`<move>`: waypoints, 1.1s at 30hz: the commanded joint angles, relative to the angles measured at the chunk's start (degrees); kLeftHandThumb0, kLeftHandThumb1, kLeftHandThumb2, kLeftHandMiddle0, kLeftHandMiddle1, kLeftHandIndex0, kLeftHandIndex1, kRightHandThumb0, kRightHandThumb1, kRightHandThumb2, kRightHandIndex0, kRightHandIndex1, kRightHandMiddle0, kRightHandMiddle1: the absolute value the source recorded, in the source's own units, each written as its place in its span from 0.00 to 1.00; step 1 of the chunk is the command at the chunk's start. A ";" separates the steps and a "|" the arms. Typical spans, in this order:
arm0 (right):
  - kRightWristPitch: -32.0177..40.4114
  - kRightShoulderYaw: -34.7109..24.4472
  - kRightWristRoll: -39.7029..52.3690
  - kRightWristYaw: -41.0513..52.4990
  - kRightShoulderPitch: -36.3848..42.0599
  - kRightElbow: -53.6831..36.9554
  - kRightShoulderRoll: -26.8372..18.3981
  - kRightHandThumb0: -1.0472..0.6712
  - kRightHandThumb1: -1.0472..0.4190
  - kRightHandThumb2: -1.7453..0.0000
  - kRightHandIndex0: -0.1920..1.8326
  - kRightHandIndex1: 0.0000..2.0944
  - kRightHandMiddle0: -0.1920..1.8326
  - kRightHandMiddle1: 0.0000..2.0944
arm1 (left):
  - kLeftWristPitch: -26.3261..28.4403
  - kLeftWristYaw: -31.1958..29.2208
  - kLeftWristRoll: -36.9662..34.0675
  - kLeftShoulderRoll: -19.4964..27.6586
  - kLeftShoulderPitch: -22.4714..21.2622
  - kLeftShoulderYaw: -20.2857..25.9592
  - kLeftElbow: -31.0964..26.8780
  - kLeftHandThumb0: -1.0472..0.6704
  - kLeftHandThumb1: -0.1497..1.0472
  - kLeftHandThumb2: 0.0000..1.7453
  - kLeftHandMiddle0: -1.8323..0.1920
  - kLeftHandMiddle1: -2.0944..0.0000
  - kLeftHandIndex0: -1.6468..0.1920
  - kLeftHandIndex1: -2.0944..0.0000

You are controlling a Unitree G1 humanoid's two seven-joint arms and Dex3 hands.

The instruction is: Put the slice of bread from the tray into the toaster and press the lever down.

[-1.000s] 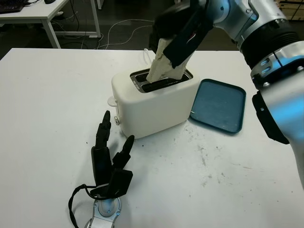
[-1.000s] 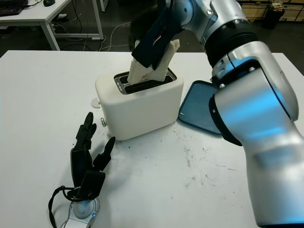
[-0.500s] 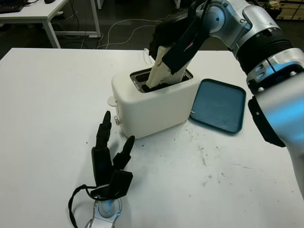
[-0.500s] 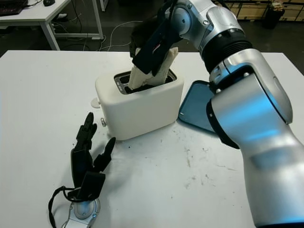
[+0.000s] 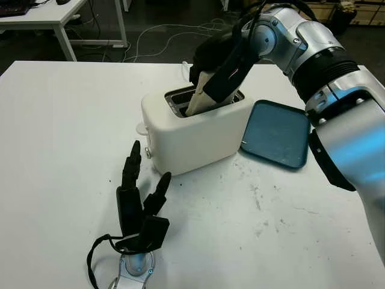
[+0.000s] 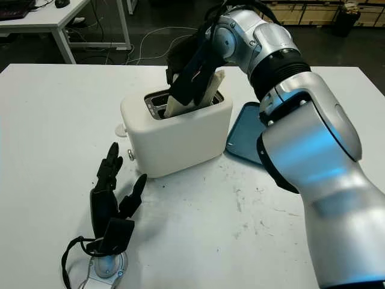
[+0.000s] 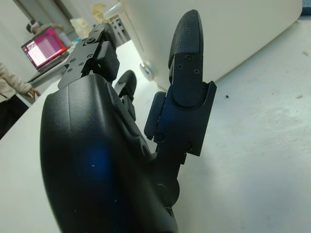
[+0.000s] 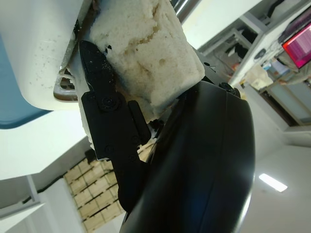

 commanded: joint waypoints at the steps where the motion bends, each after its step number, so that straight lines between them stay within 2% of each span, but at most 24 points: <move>1: 0.26 -0.03 -0.17 -0.51 0.64 0.13 0.53 0.39 0.11 1.00 0.53 0.83 0.50 0.83 | -0.61 0.64 0.89 -3.88 0.53 -0.56 0.14 0.25 0.89 0.19 0.87 0.76 0.76 1.00; 4: -0.37 -0.69 0.19 -3.16 1.23 -0.49 0.36 0.29 0.09 0.99 0.55 0.81 0.51 0.77 | -0.79 0.85 0.85 -3.88 0.39 -0.58 0.29 0.25 0.89 0.19 0.87 0.75 0.76 1.00; 5: -0.92 -0.73 0.16 -3.87 1.23 -0.54 0.26 0.24 0.09 0.99 0.51 0.80 0.50 0.73 | -0.88 0.86 0.84 -3.83 0.34 -0.58 0.35 0.26 0.89 0.19 0.87 0.75 0.76 1.00; 6: -1.21 -0.99 0.47 -3.90 1.18 -0.47 0.24 0.17 0.10 1.00 0.45 0.81 0.47 0.64 | -0.84 0.89 0.93 -3.79 0.30 -0.58 0.34 0.26 0.89 0.19 0.87 0.75 0.76 1.00; 8: -1.04 -2.08 1.75 -2.47 0.94 -0.13 0.36 0.11 0.12 1.00 0.35 0.82 0.44 0.49 | -0.60 0.79 0.90 -3.82 0.32 -0.60 0.22 0.26 0.89 0.19 0.87 0.75 0.76 1.00; 9: -1.00 -2.40 1.98 -2.04 0.85 -0.07 0.40 0.07 0.12 1.00 0.26 0.71 0.42 0.37 | -0.64 0.65 0.66 -3.87 0.33 -0.59 0.23 0.26 0.89 0.19 0.87 0.75 0.76 1.00; 10: -1.20 -2.63 2.11 -2.01 0.77 -0.06 0.39 0.06 0.12 1.00 0.23 0.65 0.42 0.30 | -0.61 0.68 0.77 -3.85 0.32 -0.61 0.23 0.26 0.89 0.19 0.87 0.75 0.76 1.00; 11: -1.36 -2.66 2.02 -2.24 0.65 -0.14 0.37 0.05 0.13 1.00 0.17 0.63 0.40 0.22 | -0.67 0.70 0.83 -3.82 0.33 -0.63 0.28 0.26 0.89 0.19 0.87 0.75 0.76 1.00; 13: -1.74 -2.44 1.48 -3.18 0.33 -0.43 0.18 0.05 0.14 1.00 0.11 0.58 0.38 0.16 | -0.79 0.65 0.74 -3.85 0.36 -0.68 0.33 0.26 0.89 0.19 0.87 0.75 0.76 1.00; 15: -2.25 -1.86 0.52 -4.47 -0.14 -0.77 -0.14 0.04 0.14 1.00 0.10 0.44 0.35 0.11 | -1.02 0.34 0.34 -3.79 0.38 -0.73 0.38 0.26 0.89 0.19 0.87 0.76 0.76 1.00; 17: -2.37 -1.68 0.16 -4.86 -0.84 -0.86 -0.34 0.04 0.15 1.00 0.10 0.34 0.33 0.07 | -0.88 0.51 0.74 -3.67 0.37 -0.75 0.36 0.26 0.89 0.19 0.87 0.76 0.76 1.00; 23: -2.42 -1.97 0.17 -5.37 -3.00 -0.95 -1.07 0.08 0.20 1.00 0.09 0.20 0.29 0.02 | -0.75 1.07 1.15 -3.82 0.08 -0.55 0.60 0.26 0.89 0.19 0.86 0.76 0.75 0.99; 27: -1.49 -3.80 2.19 -3.70 -3.97 -0.42 -1.31 0.10 0.23 1.00 0.09 0.18 0.28 0.01 | -0.60 0.79 0.89 -3.69 0.10 -0.46 0.46 0.26 0.89 0.18 0.86 0.76 0.76 1.00; 30: -0.29 -6.36 3.91 -4.01 -4.05 -0.40 -1.89 0.12 0.23 1.00 0.09 0.22 0.29 0.01 | -0.74 0.50 0.50 -3.56 0.15 -0.32 0.39 0.26 0.89 0.19 0.87 0.76 0.76 1.00; 33: -1.22 -10.37 7.01 -6.66 -2.85 -0.79 -3.69 0.07 0.21 0.99 0.14 0.26 0.31 0.02 | -0.56 0.14 0.30 -3.31 0.49 -0.29 -0.07 0.26 0.89 0.19 0.87 0.76 0.76 1.00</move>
